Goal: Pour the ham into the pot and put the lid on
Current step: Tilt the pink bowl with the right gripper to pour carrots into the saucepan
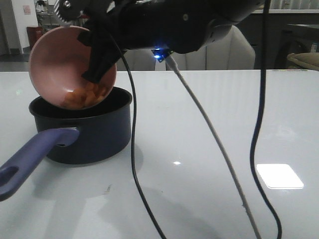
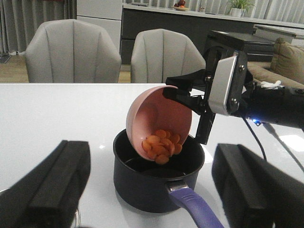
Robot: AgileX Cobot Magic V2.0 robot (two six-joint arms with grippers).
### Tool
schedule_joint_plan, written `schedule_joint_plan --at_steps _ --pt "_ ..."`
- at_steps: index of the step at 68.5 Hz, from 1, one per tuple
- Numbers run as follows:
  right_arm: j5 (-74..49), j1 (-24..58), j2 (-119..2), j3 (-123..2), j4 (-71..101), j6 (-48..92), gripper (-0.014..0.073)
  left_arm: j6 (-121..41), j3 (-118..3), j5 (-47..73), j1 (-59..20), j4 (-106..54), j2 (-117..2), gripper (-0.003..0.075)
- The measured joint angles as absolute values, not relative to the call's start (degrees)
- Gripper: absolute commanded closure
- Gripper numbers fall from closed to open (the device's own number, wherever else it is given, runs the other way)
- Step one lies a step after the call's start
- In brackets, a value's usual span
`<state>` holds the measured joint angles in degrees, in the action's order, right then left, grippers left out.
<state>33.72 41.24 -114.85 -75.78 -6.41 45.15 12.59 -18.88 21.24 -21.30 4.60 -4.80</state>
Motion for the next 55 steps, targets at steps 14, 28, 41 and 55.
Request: schedule_joint_plan --at_steps 14,28,41,55 --pt "42.14 41.52 -116.86 -75.78 -5.63 56.1 0.0457 12.59 -18.88 21.24 -21.3 4.6 -4.8 0.0157" --pt "46.62 41.52 -117.35 -74.88 -4.68 60.83 0.0457 12.59 -18.88 21.24 -21.3 4.6 -4.8 0.0157" --pt "54.54 41.52 -117.35 -73.44 -4.22 66.13 0.0457 12.59 -18.88 21.24 -21.3 4.6 -4.8 0.0157" --pt "59.71 41.52 -117.35 -73.18 -1.64 66.62 0.0457 12.59 -18.88 21.24 -21.3 4.6 -4.8 0.0157"
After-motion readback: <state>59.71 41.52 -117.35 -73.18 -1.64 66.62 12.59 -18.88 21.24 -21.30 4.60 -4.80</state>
